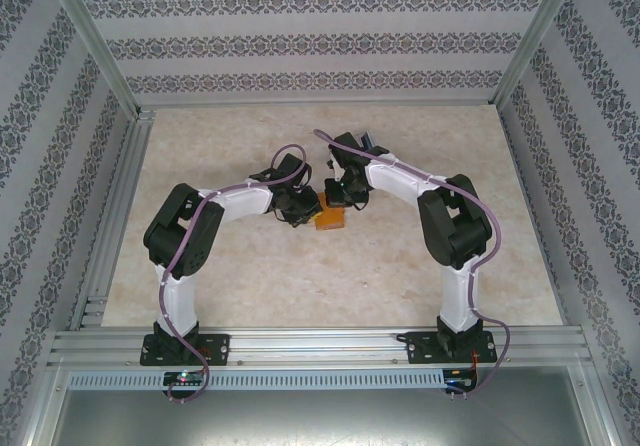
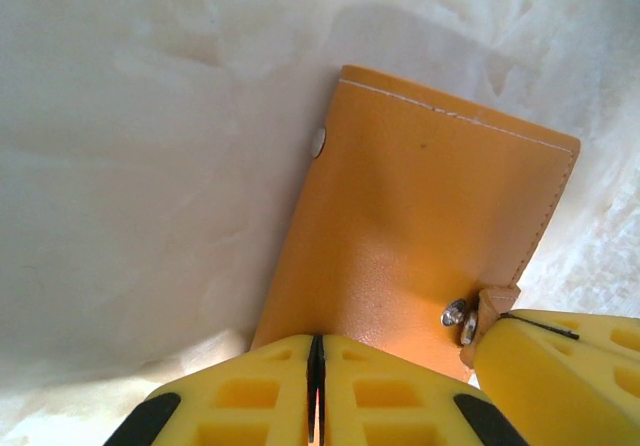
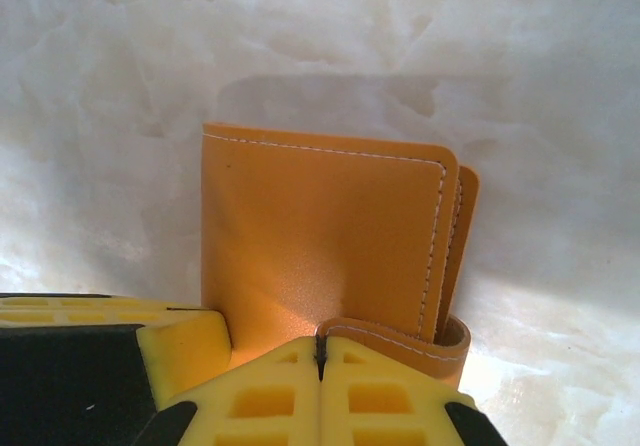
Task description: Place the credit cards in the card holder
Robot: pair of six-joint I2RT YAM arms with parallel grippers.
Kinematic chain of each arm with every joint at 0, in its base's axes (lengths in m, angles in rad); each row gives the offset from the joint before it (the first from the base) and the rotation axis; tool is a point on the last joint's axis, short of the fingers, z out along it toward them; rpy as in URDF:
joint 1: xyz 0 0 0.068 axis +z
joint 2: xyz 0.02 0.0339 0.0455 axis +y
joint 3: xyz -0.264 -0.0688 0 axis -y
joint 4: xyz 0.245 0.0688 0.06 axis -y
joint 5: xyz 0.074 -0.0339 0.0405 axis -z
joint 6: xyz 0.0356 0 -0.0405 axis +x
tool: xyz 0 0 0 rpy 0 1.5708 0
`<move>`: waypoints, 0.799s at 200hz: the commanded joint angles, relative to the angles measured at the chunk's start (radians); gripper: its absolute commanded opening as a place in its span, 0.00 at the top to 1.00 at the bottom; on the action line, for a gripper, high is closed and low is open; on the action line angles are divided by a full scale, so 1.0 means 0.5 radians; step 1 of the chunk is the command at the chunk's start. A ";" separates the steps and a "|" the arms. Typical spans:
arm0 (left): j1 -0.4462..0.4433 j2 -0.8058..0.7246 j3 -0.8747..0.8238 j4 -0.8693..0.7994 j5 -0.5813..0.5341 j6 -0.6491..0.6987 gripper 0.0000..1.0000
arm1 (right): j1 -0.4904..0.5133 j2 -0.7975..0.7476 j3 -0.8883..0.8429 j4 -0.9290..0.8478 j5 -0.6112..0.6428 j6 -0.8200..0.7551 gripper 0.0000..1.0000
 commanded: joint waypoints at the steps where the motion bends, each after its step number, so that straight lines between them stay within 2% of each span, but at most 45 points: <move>1: -0.031 0.053 -0.002 -0.149 -0.080 0.053 0.89 | -0.006 0.032 -0.002 0.037 -0.054 -0.027 0.98; 160: -0.031 0.086 0.013 -0.132 -0.067 0.037 0.89 | -0.008 0.200 0.092 -0.033 -0.062 -0.057 0.97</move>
